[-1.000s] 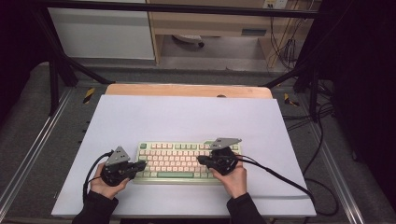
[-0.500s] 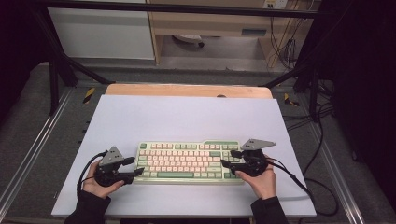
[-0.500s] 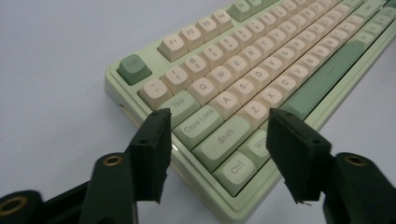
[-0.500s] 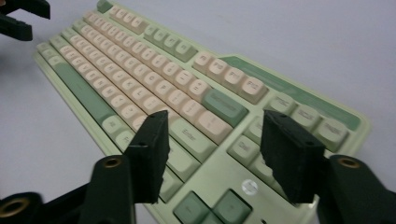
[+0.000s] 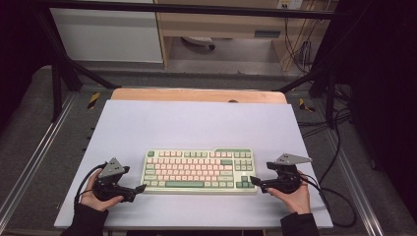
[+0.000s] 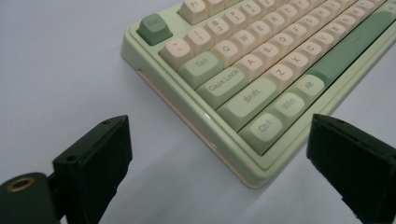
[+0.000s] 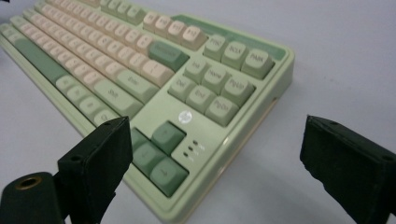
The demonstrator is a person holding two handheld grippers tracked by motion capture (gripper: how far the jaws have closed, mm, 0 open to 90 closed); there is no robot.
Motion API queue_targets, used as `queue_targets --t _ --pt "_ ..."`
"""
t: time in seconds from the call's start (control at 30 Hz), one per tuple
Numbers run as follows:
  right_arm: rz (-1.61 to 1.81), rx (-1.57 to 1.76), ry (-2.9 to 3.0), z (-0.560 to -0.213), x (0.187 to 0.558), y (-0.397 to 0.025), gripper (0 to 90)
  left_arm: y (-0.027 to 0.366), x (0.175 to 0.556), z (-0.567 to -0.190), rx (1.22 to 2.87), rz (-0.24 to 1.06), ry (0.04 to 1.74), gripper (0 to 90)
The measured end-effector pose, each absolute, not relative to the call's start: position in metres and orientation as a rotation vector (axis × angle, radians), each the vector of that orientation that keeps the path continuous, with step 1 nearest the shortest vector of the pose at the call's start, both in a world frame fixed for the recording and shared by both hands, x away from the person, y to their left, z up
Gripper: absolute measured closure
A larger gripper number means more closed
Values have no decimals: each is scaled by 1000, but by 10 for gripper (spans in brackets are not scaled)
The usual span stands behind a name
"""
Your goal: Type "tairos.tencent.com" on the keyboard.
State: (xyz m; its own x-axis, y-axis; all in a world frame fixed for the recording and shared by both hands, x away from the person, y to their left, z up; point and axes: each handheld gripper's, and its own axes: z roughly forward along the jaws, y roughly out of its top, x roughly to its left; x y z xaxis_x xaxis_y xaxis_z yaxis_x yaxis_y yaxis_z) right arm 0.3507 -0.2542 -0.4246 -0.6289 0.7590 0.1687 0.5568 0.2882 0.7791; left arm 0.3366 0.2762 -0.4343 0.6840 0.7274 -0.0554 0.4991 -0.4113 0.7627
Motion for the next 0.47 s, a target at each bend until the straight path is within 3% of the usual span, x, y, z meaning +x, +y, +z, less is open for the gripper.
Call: queue_targets --t 0.47 --pt "1250 1222 2358 -441 341 -266 13 280 335 -436 2090 370 926 54"
